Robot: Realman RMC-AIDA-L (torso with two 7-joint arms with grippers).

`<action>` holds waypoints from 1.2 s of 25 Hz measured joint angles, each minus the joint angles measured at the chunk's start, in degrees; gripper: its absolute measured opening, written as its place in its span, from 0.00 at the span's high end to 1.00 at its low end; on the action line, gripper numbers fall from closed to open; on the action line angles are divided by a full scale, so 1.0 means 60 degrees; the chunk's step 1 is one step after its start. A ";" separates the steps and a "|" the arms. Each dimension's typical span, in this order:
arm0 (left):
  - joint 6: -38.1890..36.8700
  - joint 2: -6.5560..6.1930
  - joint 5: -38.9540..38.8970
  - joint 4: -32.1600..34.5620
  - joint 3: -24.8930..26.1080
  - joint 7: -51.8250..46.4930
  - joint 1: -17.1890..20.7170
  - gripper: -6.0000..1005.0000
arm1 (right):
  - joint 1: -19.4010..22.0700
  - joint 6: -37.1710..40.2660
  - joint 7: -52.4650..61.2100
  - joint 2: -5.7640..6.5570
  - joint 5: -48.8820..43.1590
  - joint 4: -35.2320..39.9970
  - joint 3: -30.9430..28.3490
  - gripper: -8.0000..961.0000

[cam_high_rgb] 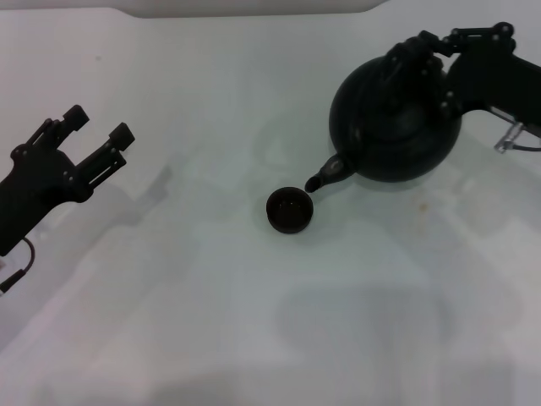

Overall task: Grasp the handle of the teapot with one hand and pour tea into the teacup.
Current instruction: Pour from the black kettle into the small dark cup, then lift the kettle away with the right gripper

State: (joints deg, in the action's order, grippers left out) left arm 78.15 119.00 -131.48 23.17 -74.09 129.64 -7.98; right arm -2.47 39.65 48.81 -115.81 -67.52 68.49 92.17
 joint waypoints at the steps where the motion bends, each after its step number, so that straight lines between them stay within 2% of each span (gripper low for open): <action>1: 0.0001 0.0000 0.0000 -0.0003 0.0000 -0.0001 -0.0012 0.16 | 0.0008 -0.0256 -0.0088 0.0003 -0.0013 0.0107 0.0192 0.86; 18: 0.0005 0.0000 -0.0083 -0.0009 0.0000 -0.0021 -0.0044 0.16 | 0.0422 -0.2561 -0.1788 0.0038 -0.0084 0.1274 0.1859 0.88; 30: -0.0015 0.0000 -0.0090 -0.0039 -0.0001 -0.0029 -0.0047 0.16 | 0.0926 -0.2729 -0.2080 0.0061 -0.0592 0.1952 0.2191 0.88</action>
State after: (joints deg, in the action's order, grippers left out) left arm 78.06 119.00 -132.02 22.94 -74.09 129.47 -8.27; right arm 3.09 23.27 36.33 -115.44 -71.07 80.21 105.31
